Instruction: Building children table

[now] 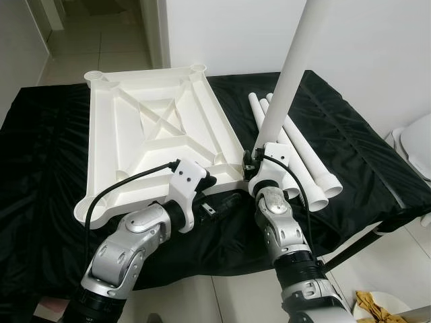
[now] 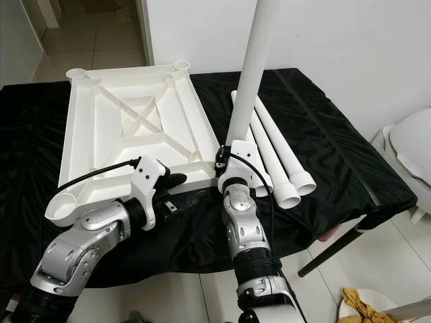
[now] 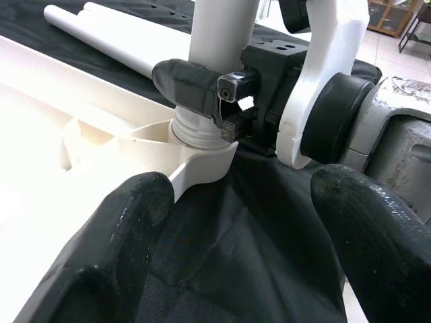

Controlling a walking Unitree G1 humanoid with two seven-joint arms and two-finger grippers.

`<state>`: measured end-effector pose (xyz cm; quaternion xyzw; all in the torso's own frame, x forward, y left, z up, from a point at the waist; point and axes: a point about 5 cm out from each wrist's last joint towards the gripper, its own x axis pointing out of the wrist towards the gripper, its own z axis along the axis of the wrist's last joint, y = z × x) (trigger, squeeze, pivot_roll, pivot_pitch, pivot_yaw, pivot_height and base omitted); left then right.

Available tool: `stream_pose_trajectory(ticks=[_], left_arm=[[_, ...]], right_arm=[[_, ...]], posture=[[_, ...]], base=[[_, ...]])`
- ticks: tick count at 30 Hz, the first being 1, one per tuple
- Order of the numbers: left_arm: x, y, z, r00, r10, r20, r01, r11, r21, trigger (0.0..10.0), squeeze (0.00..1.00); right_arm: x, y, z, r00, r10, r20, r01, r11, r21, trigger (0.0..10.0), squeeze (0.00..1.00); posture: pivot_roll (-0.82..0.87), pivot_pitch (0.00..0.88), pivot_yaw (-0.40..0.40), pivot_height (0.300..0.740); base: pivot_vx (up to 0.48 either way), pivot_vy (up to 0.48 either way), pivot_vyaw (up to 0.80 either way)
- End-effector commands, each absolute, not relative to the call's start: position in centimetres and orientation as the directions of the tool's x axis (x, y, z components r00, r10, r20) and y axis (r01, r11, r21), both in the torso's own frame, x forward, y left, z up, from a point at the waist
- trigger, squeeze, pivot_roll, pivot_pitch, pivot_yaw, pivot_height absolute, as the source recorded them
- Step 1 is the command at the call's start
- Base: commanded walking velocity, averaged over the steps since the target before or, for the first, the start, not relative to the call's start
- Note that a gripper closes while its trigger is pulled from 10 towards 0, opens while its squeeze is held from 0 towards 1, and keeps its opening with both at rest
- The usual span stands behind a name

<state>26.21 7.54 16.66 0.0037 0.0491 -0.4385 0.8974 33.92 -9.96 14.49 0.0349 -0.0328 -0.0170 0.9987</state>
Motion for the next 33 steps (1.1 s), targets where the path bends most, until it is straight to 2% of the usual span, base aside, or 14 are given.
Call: stream_pose_trajectory(ticks=[1,9,14,15,27,28,29,33], left_arm=[[26.0,7.4,16.5,0.602,-0.793,-0.094,0.794,0.606,-0.035,10.0,0.00],[25.9,7.4,16.5,0.602,-0.793,-0.095,0.794,0.607,-0.038,10.0,0.00],[25.9,7.4,16.5,0.602,-0.793,-0.096,0.793,0.608,-0.040,10.0,0.00],[25.9,7.4,16.5,0.603,-0.792,-0.096,0.793,0.608,-0.039,10.0,0.00],[26.1,7.5,16.6,0.610,-0.787,-0.092,0.788,0.615,-0.038,10.0,0.00],[26.2,7.5,16.7,0.612,-0.786,-0.091,0.786,0.617,-0.038,10.0,0.00],[26.2,7.6,16.7,0.617,-0.781,-0.091,0.782,0.622,-0.035,10.0,0.00],[26.2,7.7,16.8,0.620,-0.779,-0.090,0.780,0.625,-0.032,10.0,0.00]], right_arm=[[33.7,-10.4,14.6,0.996,-0.029,0.086,0.023,0.997,0.072,10.0,1.00],[33.5,-11.2,15.2,0.988,0.070,0.140,-0.086,0.990,0.114,10.0,1.00],[33.6,-12.3,15.5,0.955,0.248,0.165,-0.263,0.962,0.071,10.0,1.00],[33.7,-12.5,15.6,0.942,0.295,0.160,-0.310,0.948,0.076,10.0,0.00],[34.7,-14.3,16.1,0.864,0.489,0.123,-0.489,0.872,-0.028,10.0,0.00],[34.8,-14.4,16.1,0.849,0.514,0.119,-0.513,0.857,-0.040,10.0,0.00],[35.1,-14.5,15.9,0.798,0.598,0.070,-0.595,0.801,-0.055,10.0,0.00],[35.1,-14.5,15.6,0.763,0.646,0.030,-0.644,0.763,-0.061,10.0,0.00]], posture=[[-0.05,0.014,-0.031,0.740],[-0.05,0.021,-0.029,0.740],[-0.05,0.028,-0.025,0.740],[-0.05,0.030,-0.023,0.740],[-0.04,0.038,-0.019,0.740],[-0.04,0.038,-0.017,0.740],[-0.03,0.037,-0.018,0.740],[-0.03,0.038,-0.020,0.740]], base=[[0.000,0.000,0.00],[0.000,0.000,0.00],[0.000,0.000,0.00],[0.000,0.000,0.00],[0.000,0.000,0.00],[0.000,0.000,0.00],[0.000,0.000,0.00],[0.000,0.000,0.00]])
